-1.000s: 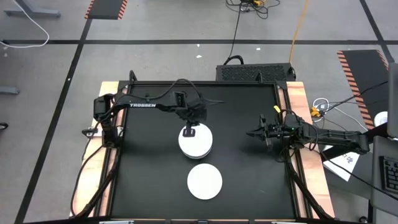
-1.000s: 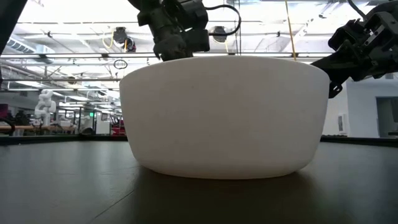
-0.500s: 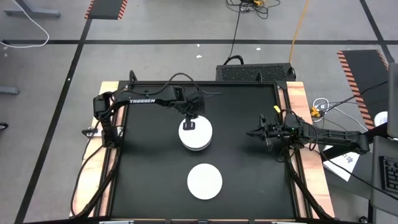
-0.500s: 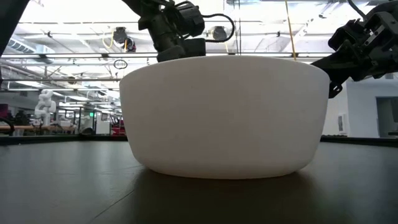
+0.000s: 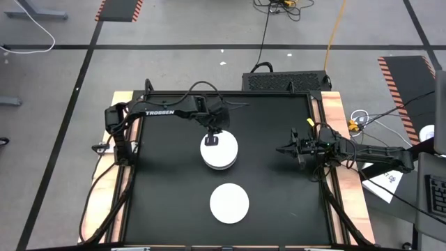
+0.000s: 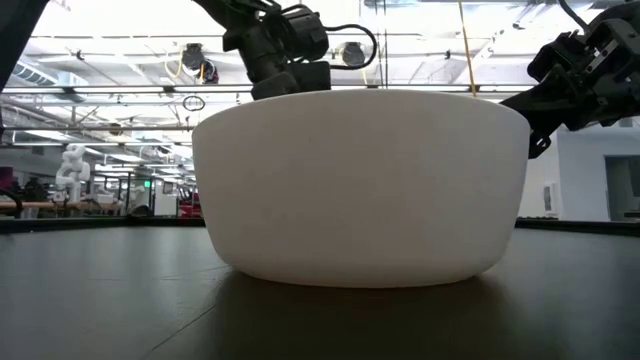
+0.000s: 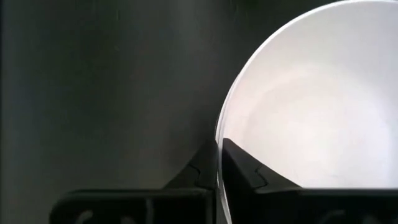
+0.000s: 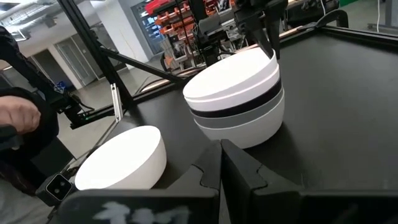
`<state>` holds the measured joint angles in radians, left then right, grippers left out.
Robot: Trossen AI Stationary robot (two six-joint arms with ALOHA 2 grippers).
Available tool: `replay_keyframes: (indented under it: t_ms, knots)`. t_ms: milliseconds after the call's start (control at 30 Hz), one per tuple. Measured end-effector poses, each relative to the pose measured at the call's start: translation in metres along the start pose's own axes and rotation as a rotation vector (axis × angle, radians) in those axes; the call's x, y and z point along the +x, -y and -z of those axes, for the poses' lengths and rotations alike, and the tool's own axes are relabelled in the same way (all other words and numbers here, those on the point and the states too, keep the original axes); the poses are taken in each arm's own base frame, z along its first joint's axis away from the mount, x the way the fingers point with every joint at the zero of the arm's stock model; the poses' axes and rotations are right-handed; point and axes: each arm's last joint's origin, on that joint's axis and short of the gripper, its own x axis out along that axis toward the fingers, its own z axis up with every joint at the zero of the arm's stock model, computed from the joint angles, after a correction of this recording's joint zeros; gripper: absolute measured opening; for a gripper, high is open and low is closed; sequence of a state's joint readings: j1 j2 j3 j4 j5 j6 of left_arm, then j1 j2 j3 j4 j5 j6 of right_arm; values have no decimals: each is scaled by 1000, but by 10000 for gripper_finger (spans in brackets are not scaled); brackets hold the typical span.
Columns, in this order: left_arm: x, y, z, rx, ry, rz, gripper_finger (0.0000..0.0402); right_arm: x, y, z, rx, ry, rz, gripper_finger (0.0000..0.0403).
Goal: Nest bowls inside each other
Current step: Stack the top white bowl on top of the stacked white bowl, then stack the white bowl on top of the stacked white bowl
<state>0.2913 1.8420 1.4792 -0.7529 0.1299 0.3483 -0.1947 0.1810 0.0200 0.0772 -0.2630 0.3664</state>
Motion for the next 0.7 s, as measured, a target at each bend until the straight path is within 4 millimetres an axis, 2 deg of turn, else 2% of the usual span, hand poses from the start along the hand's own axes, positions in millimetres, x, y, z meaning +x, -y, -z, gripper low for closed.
replay_keyframes:
  t_ms: [333, 700]
  knots:
    - [2, 5, -3, 49, 14, 2, 77, 0, 0, 0, 11, -1, 0, 0]
    - [2, 10, -8, 68, 46, -3, 219, 0, 0, 0, 9, -3, 1, 0]
